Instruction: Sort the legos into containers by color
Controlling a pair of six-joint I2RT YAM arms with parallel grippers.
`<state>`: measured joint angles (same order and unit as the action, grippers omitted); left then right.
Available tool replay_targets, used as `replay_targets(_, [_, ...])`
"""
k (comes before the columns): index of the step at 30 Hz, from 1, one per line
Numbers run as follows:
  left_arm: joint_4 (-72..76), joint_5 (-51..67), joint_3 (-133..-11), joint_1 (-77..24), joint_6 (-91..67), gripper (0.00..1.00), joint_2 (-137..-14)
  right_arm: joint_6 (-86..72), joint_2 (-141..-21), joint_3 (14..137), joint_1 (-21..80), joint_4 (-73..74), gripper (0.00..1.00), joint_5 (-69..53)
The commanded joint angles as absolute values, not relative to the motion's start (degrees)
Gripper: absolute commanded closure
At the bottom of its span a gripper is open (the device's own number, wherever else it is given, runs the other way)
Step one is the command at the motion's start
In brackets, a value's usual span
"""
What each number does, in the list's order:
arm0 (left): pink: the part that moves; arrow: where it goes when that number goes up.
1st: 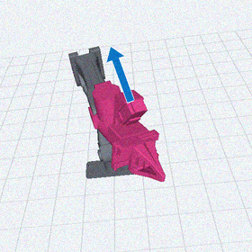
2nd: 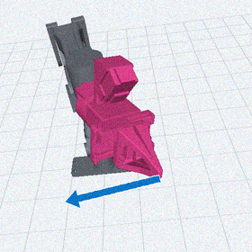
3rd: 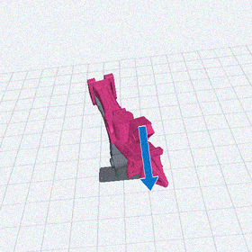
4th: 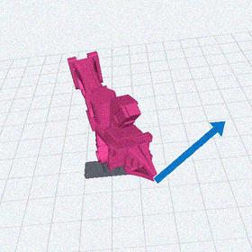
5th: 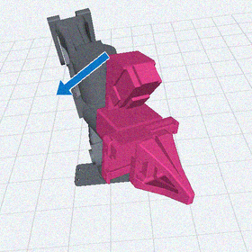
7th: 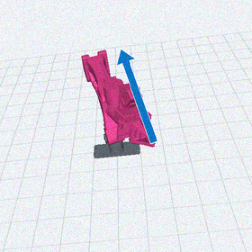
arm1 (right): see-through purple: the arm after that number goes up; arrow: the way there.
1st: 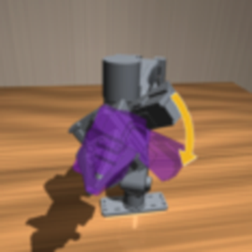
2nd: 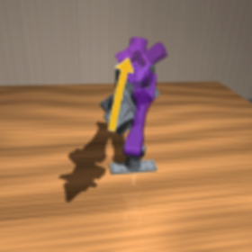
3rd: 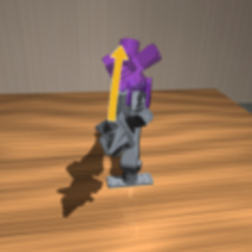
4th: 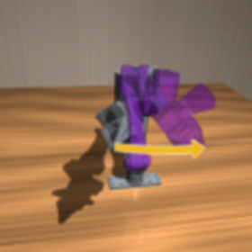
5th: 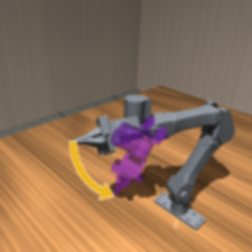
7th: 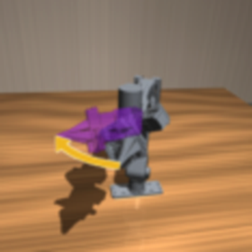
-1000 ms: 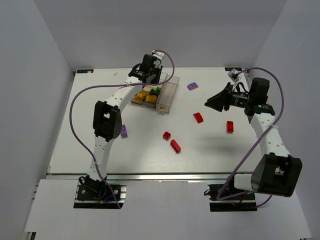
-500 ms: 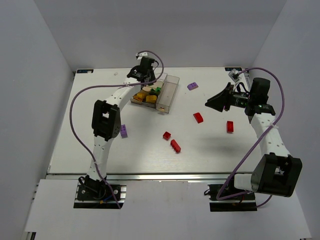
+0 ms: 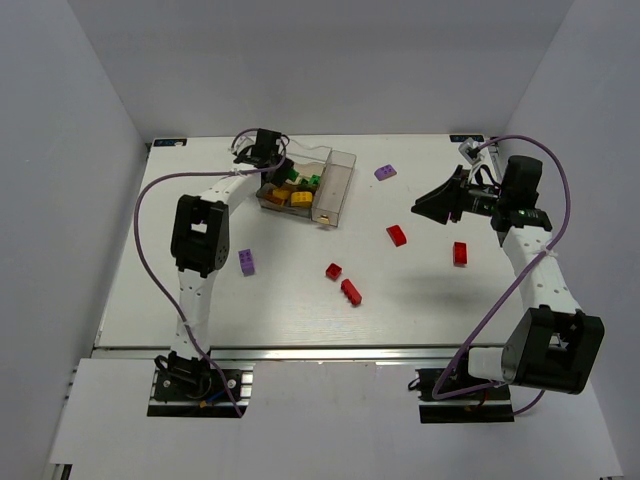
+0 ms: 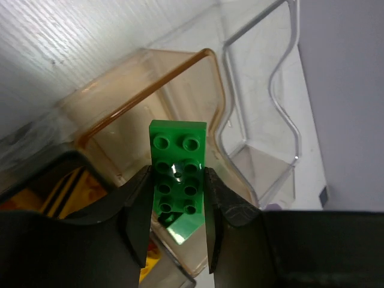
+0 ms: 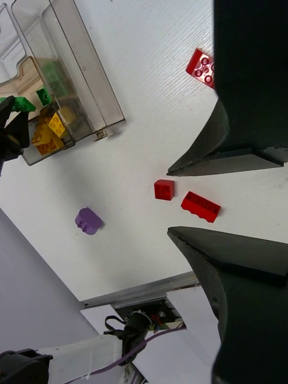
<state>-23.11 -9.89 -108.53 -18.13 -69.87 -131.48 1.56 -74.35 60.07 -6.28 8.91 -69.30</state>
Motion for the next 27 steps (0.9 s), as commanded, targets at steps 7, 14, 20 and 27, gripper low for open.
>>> replay_targets(7, [-17.1, -4.3, -110.5, -17.9, -75.8, 0.63, -129.4, 1.1, -74.2, 59.5, -7.1, 8.3, 0.55, -72.2])
replay_targets(14, [-14.5, -1.3, -110.4, -17.9, -74.6, 0.33, -129.5, 1.0, -74.6, 59.4, -7.1, 8.3, 0.55, -72.3])
replay_targets(20, [-10.8, 3.9, -109.3, -17.4, -72.2, 0.82, -127.4, 2.7, -75.1, 59.6, -7.0, 9.4, 0.53, -71.5])
replay_targets(27, [-6.6, 22.7, -100.2, -16.9, -40.3, 1.0, -115.3, 24.5, -80.6, 66.3, -3.0, 25.6, 0.3, -55.2])
